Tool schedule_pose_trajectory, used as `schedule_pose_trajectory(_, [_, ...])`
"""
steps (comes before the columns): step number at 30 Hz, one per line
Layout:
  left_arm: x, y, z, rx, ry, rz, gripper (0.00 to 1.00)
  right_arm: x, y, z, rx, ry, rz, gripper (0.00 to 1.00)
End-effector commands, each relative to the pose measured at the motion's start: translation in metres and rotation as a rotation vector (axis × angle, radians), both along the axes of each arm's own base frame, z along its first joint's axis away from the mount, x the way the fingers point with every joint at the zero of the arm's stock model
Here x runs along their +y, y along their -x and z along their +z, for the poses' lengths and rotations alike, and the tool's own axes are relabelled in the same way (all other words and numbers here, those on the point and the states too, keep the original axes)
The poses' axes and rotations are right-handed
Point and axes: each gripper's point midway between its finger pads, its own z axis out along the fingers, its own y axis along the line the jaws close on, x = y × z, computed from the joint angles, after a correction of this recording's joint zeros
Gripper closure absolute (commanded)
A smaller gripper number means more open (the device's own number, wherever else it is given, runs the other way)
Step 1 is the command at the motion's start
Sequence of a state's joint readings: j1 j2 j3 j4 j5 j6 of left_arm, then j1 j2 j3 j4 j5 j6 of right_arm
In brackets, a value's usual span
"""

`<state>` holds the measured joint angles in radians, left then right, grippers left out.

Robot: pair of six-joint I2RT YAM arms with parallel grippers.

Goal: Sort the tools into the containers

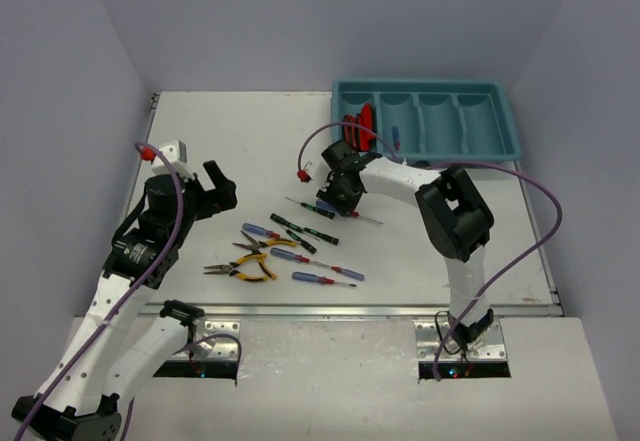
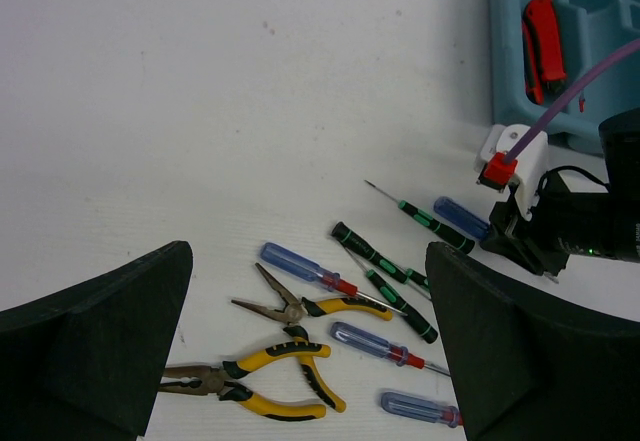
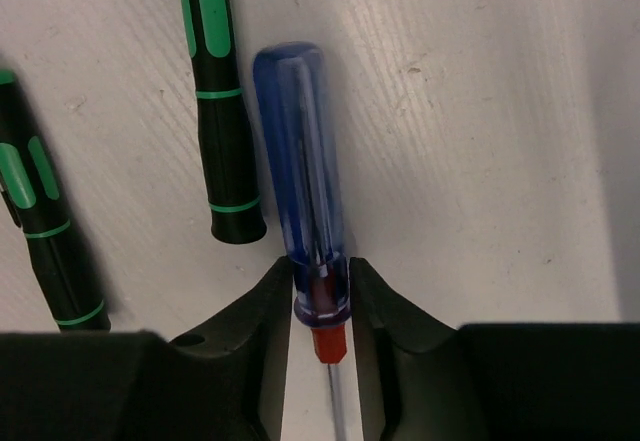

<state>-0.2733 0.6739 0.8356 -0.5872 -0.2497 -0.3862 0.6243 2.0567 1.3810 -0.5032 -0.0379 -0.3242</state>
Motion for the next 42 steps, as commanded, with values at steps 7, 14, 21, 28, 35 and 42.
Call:
schedule_pose_trajectory(7, [-0.001,-0.005,0.012,-0.053,0.006,-0.007,0.0,-0.018,-0.019,0.046,-0.175,0.015,-0.117,0.93])
schedule_pose_trajectory(14, [-0.002,-0.006,0.012,-0.05,0.008,-0.012,0.0,-0.012,-0.016,0.153,-0.246,-0.372,-0.171,0.96])
schedule_pose_trajectory(21, [-0.003,-0.007,0.009,-0.039,0.004,-0.014,0.0,-0.109,-0.131,0.207,-0.419,-0.399,-0.784,0.97])
schedule_pose_trajectory(28, [0.002,-0.006,0.01,-0.045,0.0,0.011,0.0,-0.147,-0.233,0.192,-0.524,-0.305,-0.947,0.94])
schedule_pose_trajectory(35, [0.001,-0.007,0.008,-0.034,-0.003,0.009,0.0,-0.159,-0.274,0.161,-0.542,-0.329,-0.986,0.91])
schedule_pose_trajectory(42, [0.001,-0.008,0.007,-0.03,-0.004,0.005,0.0,-0.166,-0.274,0.157,-0.532,-0.337,-1.009,0.4])
